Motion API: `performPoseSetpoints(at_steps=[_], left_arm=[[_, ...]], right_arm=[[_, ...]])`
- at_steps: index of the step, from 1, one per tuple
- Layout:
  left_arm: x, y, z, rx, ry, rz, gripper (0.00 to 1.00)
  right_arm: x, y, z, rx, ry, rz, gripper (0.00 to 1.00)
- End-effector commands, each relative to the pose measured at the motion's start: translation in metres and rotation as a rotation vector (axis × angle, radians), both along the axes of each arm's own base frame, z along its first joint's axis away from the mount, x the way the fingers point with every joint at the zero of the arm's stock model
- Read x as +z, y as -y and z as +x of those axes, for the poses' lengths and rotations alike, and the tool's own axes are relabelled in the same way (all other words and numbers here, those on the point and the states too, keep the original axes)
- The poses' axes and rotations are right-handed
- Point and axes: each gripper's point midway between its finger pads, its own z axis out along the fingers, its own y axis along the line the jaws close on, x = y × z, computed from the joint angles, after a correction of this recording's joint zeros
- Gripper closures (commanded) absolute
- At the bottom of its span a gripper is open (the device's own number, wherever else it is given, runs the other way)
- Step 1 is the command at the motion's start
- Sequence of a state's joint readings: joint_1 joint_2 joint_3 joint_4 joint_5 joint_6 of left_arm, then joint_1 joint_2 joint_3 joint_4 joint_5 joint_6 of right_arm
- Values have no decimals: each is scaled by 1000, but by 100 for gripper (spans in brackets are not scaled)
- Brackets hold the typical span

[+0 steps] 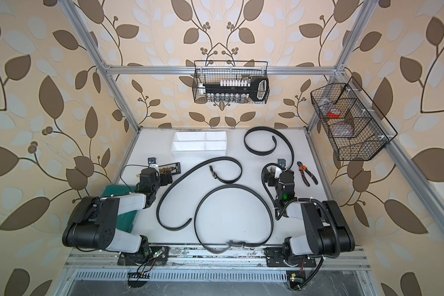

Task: Place the belts into the storage roll
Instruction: Move the distractor to the center of the board.

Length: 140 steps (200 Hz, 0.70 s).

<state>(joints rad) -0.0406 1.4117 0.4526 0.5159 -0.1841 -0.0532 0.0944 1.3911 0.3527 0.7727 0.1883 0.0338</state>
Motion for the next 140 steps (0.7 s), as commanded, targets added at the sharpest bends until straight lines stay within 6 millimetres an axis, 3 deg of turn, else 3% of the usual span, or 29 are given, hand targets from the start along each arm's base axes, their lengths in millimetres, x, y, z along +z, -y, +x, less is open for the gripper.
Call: performPoseSetpoints(at_steps=[1,37,63,81,108,140], left_arm=[[56,-9,-2,88,65,-17,1],[96,-17,-49,240,50,-189,1],[106,-24,-86,398,-70,-277,1],[108,-9,-97,355,-96,-373,1],[111,13,-107,265,-130,-472,1],[104,50,-92,76,-294,-508,1]], right_arm=[[27,9,6,-119,-72,28,0],[55,-6,-12,-78,-56,158,0],[71,-18,-35,-31,-81,261,0],[79,-37,-47,73,-102,315,0],[75,-54,-69,157,-212,373,0],[69,-69,-91,222,-317,435,0]])
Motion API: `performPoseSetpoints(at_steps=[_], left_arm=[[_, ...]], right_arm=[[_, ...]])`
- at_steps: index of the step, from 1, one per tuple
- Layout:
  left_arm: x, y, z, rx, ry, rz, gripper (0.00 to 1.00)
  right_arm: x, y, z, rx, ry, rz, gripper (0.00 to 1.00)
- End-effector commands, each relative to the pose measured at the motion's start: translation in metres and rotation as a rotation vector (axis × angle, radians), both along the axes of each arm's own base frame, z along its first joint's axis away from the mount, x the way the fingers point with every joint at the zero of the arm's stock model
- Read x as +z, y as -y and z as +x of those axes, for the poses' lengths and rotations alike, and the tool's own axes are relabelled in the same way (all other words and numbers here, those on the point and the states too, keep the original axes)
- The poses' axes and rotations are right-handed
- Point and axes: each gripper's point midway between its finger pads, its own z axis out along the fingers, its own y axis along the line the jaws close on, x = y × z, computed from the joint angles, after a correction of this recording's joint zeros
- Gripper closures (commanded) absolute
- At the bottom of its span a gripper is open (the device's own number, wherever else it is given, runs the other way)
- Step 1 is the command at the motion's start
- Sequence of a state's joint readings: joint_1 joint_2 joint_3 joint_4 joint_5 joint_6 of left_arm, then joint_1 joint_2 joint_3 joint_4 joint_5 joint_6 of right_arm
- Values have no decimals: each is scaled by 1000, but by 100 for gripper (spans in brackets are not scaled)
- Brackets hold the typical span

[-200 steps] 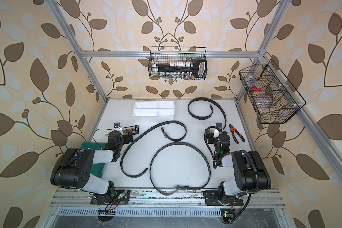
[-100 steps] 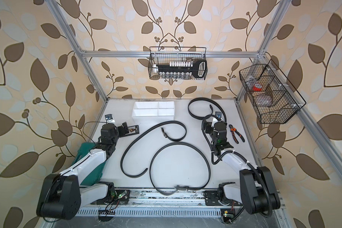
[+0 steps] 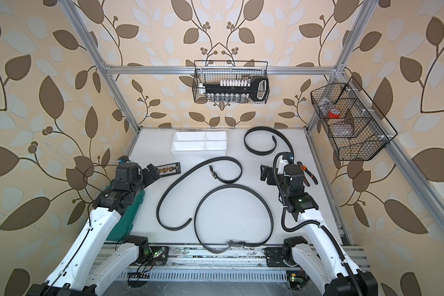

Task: Place the belts into the storage roll
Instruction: Move the distractor to the center of the board.

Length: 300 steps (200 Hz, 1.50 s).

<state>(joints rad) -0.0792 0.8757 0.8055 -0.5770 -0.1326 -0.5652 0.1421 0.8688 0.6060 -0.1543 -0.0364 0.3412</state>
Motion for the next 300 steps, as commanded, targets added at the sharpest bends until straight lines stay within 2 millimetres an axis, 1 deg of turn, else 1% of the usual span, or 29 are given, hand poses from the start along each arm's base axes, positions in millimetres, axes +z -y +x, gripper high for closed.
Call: performPoseSetpoints(at_steps=[1,22,38,59,75,83,91,94,97,115,125,152,168,186,217,251,279,300], left_arm=[[-6,36,6,-168,-108,-108,1],[-9,61,29,-273,-119,-184,1],[-12,74,46,-320,-123,-193,1],[-19,84,69,-352,-128,-187,2],[-25,92,87,-372,-115,-192,14],[-29,95,96,-379,-112,-194,23],[-33,98,103,-384,-117,-195,37],[-31,98,105,-385,-109,-194,42],[-41,98,109,-381,-132,-194,46],[-55,100,124,-375,-165,-187,48],[-63,102,131,-380,-181,-184,52],[-80,110,153,-395,-199,-189,53],[-91,116,162,-409,-214,-207,53],[-104,117,166,-404,-228,-211,54],[-126,108,166,-370,-274,-167,54],[-142,100,165,-350,-308,-118,55],[-149,82,162,-298,-350,-33,56],[-157,63,158,-260,-392,17,57]], right_arm=[[-12,-22,-27,110,-136,83,0],[-16,-29,-36,148,-166,113,1],[-19,-33,-39,165,-186,133,0],[-22,-41,-39,197,-202,164,0],[-24,-45,-36,212,-207,179,0],[-25,-45,-34,214,-206,181,1],[-26,-47,-32,218,-210,182,1],[-27,-46,-31,217,-213,181,1],[-26,-47,-30,219,-212,181,0],[-26,-48,-27,227,-213,173,0],[-25,-47,-25,226,-209,166,1],[-26,-47,-23,226,-205,160,1],[-27,-47,-22,224,-206,156,0],[-30,-45,-21,217,-211,150,0],[-32,-45,-21,215,-209,149,1],[-32,-44,-21,213,-208,148,1],[-33,-44,-22,211,-210,146,0],[-33,-43,-23,208,-207,144,0]])
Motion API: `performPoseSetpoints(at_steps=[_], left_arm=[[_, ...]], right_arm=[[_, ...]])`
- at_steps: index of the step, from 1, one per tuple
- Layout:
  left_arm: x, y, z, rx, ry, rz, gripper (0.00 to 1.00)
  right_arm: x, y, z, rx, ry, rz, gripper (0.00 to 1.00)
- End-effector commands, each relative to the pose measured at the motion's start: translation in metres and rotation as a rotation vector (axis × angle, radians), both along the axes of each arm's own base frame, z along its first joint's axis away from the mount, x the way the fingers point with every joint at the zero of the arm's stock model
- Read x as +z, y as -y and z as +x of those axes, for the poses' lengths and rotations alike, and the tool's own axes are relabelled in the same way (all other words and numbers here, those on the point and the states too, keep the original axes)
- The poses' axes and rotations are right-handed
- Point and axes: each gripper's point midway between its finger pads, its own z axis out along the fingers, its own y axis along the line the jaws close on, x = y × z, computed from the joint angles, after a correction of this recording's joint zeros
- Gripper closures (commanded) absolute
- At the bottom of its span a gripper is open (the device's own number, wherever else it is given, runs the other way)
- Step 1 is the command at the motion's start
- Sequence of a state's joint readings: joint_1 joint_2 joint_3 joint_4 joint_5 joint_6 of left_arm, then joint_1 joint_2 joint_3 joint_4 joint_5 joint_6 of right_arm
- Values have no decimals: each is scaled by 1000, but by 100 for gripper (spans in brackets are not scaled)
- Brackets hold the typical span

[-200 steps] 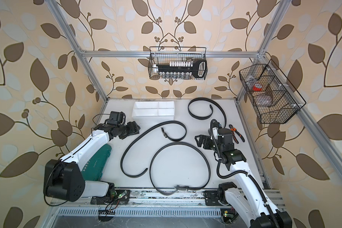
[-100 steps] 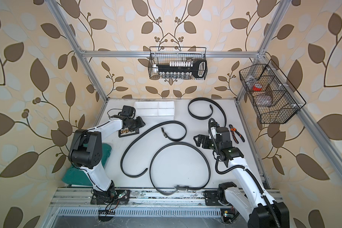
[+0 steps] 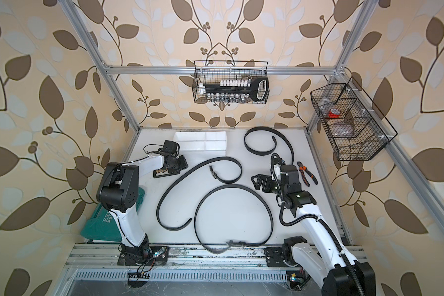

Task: Place the belts into the storage roll
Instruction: Move the distractor to the center of the board, then move the belt at the center of the board.

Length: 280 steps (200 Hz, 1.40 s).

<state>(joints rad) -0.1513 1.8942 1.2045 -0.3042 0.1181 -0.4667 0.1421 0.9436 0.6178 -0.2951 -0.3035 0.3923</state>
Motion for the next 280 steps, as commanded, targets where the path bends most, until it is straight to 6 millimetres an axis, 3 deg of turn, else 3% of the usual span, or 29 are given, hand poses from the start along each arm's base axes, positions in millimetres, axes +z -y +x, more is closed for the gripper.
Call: performPoseSetpoints(at_steps=[1,38,85,121,143,155,175,199,202,230,250,280], left_arm=[[0,-26,1,23,-19,124,57],[-9,-66,1,126,-58,144,58],[3,-113,18,228,-60,142,57],[29,-115,42,224,-15,89,55],[55,-106,36,238,9,28,51],[72,-98,24,240,42,-20,46],[104,-81,-8,234,116,-93,20],[136,-43,-50,135,193,-151,10],[141,-37,-56,120,202,-155,2],[164,13,-109,-55,246,-165,1],[167,40,-149,-158,234,-192,1],[140,80,-201,-293,103,-192,1]], right_arm=[[8,-1,1,10,31,-8,0],[10,-1,2,9,36,-6,1],[9,0,0,5,38,-9,0],[9,0,-1,4,34,-10,0],[10,3,-3,-10,37,-16,1],[9,5,-4,-17,33,-21,0],[8,10,-5,-51,18,-27,0],[3,18,-6,-112,-21,-38,1],[2,20,-6,-123,-29,-38,0],[-3,18,-9,-115,-77,-34,0],[-8,17,-13,-112,-131,-32,1],[-27,13,-22,-90,-260,-42,1]])
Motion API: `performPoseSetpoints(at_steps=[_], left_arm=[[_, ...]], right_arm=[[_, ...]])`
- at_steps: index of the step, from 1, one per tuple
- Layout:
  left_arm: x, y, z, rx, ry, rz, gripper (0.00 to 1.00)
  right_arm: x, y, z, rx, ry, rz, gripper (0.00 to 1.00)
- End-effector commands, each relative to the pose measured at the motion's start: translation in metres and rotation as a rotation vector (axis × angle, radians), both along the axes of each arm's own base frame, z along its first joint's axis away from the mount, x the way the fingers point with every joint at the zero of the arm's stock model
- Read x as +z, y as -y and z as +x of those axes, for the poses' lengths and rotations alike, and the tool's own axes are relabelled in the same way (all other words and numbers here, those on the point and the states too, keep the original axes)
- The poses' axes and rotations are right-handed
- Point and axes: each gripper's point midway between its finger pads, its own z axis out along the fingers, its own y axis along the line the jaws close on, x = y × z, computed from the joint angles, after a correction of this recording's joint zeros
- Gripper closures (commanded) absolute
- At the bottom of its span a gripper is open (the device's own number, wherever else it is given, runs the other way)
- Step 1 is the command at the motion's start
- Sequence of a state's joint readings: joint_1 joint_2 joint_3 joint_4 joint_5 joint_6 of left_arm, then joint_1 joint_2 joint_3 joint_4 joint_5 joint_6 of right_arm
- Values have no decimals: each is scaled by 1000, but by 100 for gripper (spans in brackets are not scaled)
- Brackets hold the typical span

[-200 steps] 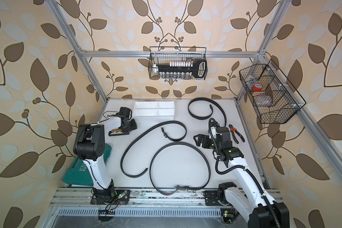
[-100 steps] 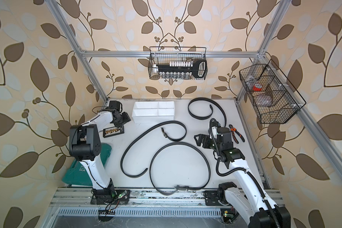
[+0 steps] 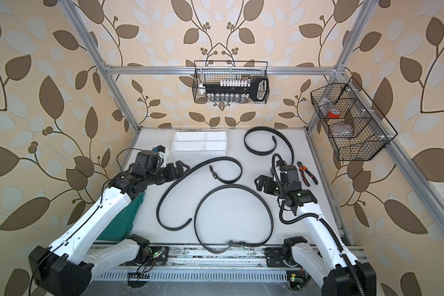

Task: Place the belts into the storage roll
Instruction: Move the belt at the center of the board.

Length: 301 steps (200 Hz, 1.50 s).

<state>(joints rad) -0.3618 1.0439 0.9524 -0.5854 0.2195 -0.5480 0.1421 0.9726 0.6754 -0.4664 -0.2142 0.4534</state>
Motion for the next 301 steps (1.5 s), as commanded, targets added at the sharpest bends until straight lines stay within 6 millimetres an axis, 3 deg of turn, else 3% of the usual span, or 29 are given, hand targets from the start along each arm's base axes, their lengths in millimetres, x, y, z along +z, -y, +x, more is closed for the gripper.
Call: performPoseSetpoints(at_steps=[1,35,63,109,155,183,204,213,229,257,284,301], left_arm=[[-35,23,-43,-106,-146,40,1],[-68,84,-89,-348,-156,248,1],[-95,100,-98,-397,-195,383,1],[-124,96,-56,-309,-184,628,1],[-159,109,-16,-311,-227,745,4],[-177,107,-4,-309,-286,685,22],[-179,104,5,-301,-296,650,46],[-178,101,11,-291,-301,640,56],[-177,96,24,-271,-310,617,65],[-178,93,42,-252,-333,574,80],[-180,92,59,-236,-350,535,80],[-178,92,74,-217,-355,492,80]], right_arm=[[-12,-3,-10,15,-110,4,0],[-29,-7,-11,16,-187,21,0],[-37,-2,-11,3,-219,-10,0],[-49,-4,-12,11,-265,-10,1],[-63,-6,-14,19,-310,-19,5],[-79,-15,-18,54,-362,-45,11],[-92,-22,-24,88,-403,-96,13],[-97,-25,-24,98,-416,-116,16],[-103,-23,-22,94,-431,-172,23],[-109,-18,-12,84,-440,-236,48],[-104,-17,14,76,-411,-287,80],[-98,-19,40,76,-392,-317,86]])
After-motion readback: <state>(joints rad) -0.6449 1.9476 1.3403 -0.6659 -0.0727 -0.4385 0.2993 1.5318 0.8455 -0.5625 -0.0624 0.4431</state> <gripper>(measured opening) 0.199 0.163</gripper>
